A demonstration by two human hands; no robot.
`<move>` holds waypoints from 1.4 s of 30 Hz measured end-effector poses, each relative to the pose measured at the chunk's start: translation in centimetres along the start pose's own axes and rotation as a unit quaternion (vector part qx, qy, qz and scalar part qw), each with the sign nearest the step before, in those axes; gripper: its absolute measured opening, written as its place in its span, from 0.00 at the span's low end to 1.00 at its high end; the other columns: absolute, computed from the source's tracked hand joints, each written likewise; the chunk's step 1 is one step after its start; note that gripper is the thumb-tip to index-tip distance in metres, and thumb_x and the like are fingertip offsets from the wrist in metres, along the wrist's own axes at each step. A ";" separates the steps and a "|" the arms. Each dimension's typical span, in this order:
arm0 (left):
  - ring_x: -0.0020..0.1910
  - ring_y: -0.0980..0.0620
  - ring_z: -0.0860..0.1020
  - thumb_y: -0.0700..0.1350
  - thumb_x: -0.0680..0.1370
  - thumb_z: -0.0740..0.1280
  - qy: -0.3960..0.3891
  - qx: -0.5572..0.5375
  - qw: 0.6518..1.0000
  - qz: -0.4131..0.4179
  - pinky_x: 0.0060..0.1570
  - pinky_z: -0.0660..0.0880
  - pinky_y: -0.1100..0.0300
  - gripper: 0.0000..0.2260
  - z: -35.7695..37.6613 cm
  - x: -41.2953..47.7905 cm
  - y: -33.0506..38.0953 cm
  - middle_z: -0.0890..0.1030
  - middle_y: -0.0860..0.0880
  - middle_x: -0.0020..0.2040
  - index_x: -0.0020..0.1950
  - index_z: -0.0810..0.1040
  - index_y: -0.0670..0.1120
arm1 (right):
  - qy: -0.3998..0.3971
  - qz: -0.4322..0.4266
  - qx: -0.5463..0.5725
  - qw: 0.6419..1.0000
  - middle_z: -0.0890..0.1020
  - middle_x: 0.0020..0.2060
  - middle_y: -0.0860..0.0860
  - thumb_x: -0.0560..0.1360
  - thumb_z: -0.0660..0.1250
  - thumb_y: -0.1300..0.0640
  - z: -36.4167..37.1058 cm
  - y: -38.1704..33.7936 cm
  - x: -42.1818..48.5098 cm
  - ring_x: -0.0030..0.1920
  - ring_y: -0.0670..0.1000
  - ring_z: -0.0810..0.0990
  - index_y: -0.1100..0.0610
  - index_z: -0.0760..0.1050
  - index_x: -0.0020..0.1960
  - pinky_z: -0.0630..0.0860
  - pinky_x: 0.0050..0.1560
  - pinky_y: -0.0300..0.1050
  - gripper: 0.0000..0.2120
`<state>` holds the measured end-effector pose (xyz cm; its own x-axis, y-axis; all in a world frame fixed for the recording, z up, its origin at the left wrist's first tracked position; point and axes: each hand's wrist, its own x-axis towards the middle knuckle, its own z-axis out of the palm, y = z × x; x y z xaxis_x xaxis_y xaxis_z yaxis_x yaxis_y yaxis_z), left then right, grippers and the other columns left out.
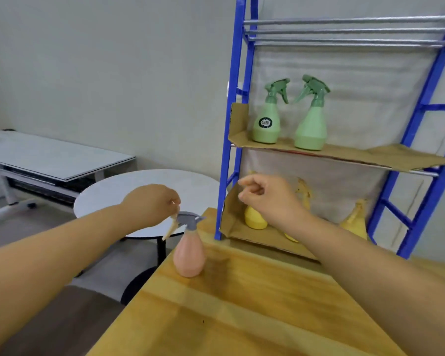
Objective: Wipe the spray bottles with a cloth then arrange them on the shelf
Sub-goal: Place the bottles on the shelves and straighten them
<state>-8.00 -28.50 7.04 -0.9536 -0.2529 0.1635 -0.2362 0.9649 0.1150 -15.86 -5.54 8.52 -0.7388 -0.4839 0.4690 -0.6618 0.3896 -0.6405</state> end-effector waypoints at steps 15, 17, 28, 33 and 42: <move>0.39 0.50 0.71 0.48 0.79 0.56 0.093 0.037 0.990 0.100 0.29 0.59 0.61 0.07 1.5 -1.6 6.4 0.70 0.52 0.35 0.45 0.71 0.48 | -0.053 0.071 -0.170 0.981 0.82 0.43 0.45 0.73 0.67 0.53 -2.6 2.8 -6.2 0.45 0.45 0.79 0.50 0.79 0.56 0.77 0.49 0.44 0.12; 0.41 0.48 0.72 0.48 0.79 0.55 0.121 0.029 0.985 0.116 0.33 0.63 0.58 0.09 -0.8 -1.2 9.0 0.73 0.51 0.38 0.46 0.73 0.47 | -0.033 0.076 -0.160 0.984 0.82 0.43 0.44 0.74 0.67 0.54 -3.6 3.5 -6.9 0.44 0.43 0.78 0.50 0.79 0.56 0.76 0.48 0.41 0.11; 0.39 0.45 0.76 0.48 0.79 0.57 0.343 -0.267 0.881 0.186 0.36 0.69 0.54 0.11 -14.2 4.5 23.6 0.80 0.46 0.39 0.38 0.71 0.46 | 0.205 0.101 -0.041 0.973 0.79 0.42 0.40 0.72 0.68 0.62 -13.8 7.7 -11.2 0.38 0.38 0.75 0.43 0.78 0.43 0.69 0.39 0.32 0.12; 0.41 0.44 0.73 0.48 0.79 0.56 0.386 -0.224 0.876 0.184 0.35 0.65 0.55 0.07 -15.3 10.4 30.3 0.79 0.46 0.43 0.43 0.68 0.47 | 0.212 0.118 -0.005 0.970 0.81 0.39 0.41 0.73 0.68 0.64 -17.3 9.5 -13.3 0.39 0.40 0.76 0.47 0.81 0.43 0.73 0.38 0.32 0.12; 0.47 0.42 0.75 0.46 0.80 0.55 0.340 -0.222 0.898 0.167 0.39 0.64 0.56 0.10 -12.7 18.4 37.8 0.80 0.43 0.50 0.52 0.73 0.43 | 0.231 0.156 -0.033 0.960 0.81 0.37 0.34 0.74 0.68 0.61 -22.0 16.0 -13.8 0.39 0.39 0.78 0.41 0.79 0.40 0.72 0.39 0.34 0.14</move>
<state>-32.09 2.39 26.84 -0.5861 -0.0848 0.8058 0.2847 0.9095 0.3028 -19.05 24.60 5.13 -0.8691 0.0581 0.4912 -0.3951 0.5157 -0.7602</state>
